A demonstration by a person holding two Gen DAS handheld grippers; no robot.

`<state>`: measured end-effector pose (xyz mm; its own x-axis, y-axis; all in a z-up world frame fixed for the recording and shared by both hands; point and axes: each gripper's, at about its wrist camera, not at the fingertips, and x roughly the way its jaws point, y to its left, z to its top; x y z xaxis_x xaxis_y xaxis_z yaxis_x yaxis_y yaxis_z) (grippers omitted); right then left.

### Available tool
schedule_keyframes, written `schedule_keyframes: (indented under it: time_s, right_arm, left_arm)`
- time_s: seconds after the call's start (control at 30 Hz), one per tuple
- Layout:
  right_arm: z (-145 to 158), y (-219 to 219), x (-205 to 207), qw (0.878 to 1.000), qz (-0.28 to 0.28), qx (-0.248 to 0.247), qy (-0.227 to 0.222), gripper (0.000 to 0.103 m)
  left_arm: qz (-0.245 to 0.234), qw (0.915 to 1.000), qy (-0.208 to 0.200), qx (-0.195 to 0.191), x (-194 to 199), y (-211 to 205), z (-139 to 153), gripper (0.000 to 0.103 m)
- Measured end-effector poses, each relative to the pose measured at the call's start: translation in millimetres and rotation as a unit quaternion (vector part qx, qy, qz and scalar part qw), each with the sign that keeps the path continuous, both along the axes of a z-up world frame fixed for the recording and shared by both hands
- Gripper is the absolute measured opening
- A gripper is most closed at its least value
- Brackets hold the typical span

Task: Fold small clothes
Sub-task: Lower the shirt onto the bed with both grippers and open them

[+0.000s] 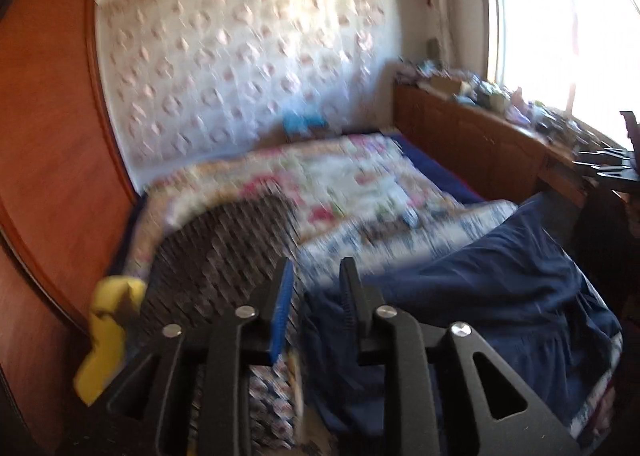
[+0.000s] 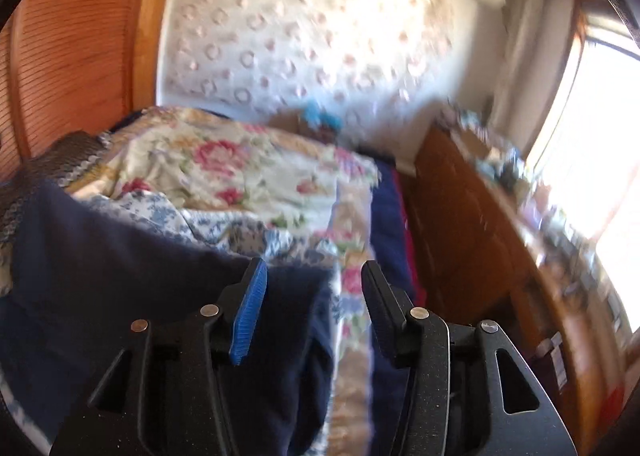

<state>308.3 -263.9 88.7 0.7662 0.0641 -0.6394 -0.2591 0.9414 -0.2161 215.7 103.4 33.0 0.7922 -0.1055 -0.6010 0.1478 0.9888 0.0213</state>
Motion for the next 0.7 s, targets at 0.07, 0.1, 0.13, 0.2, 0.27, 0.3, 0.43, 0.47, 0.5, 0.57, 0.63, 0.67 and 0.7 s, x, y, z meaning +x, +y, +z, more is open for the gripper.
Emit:
schedule_keyframes:
  time_s: [0.07, 0.1, 0.13, 0.2, 0.27, 0.3, 0.43, 0.47, 0.5, 0.57, 0.63, 0.67, 0.7]
  right_arm:
    - [-22.6, -5.2, -2.4, 1.000, 0.004, 0.011, 0.020, 0.050]
    - [-32.2, -7.0, -5.7, 1.000, 0.008, 0.007, 0.027, 0.050]
    - [-39.4, -7.6, -10.3, 0.999, 0.011, 0.001, 0.033, 0.050]
    - [-48.9, -11.7, -20.1, 0.999, 0.015, 0.001, 0.043, 0.050]
    - [-53.8, -17.4, -26.3, 0.998, 0.018, 0.016, 0.053, 0.050]
    - [-55.6, -14.2, -32.3, 0.998, 0.018, 0.022, 0.055, 0.050]
    - [-77.4, -24.4, -61.0, 0.996, 0.021, 0.049, 0.072, 0.050]
    - [-82.8, -25.9, -67.4, 0.996, 0.021, 0.053, 0.075, 0.050]
    - [-90.4, -29.5, -77.0, 0.995, 0.020, 0.061, 0.080, 0.050]
    - [-102.3, -35.3, -93.5, 0.994, 0.015, 0.069, 0.087, 0.050]
    - [-111.7, -41.3, -108.1, 0.993, 0.012, 0.075, 0.091, 0.050]
    - [-115.8, -44.1, -114.0, 0.993, 0.009, 0.076, 0.094, 0.050]
    - [-120.5, -48.0, -121.9, 0.992, 0.004, 0.077, 0.097, 0.050]
  left_arm:
    - [-0.006, 0.9999, 0.013, 0.006, -10.5, -6.4, -14.4, 0.027]
    - [-0.008, 0.9997, 0.019, 0.009, -16.2, -7.8, -21.6, 0.032]
    - [-0.010, 0.9996, 0.025, 0.009, -20.0, -9.3, -26.0, 0.034]
    - [-0.017, 0.9991, 0.038, 0.002, -29.1, -11.4, -35.4, 0.037]
    - [-0.029, 0.9980, 0.054, -0.013, -37.0, -6.8, -45.8, 0.039]
    - [-0.033, 0.9975, 0.060, -0.017, -39.2, -7.6, -50.2, 0.039]
    - [-0.042, 0.9956, 0.081, -0.021, -55.8, -12.7, -73.9, 0.040]
    - [-0.045, 0.9948, 0.087, -0.027, -60.2, -13.6, -81.2, 0.040]
    - [-0.046, 0.9939, 0.094, -0.034, -65.5, -14.4, -89.2, 0.040]
    - [-0.047, 0.9924, 0.107, -0.040, -75.0, -15.4, -103.0, 0.040]
    - [-0.044, 0.9910, 0.121, -0.037, -81.5, -16.1, -116.4, 0.040]
    - [-0.043, 0.9905, 0.125, -0.036, -83.2, -14.6, -120.9, 0.040]
    - [-0.043, 0.9897, 0.132, -0.034, -87.9, -15.0, -127.1, 0.040]
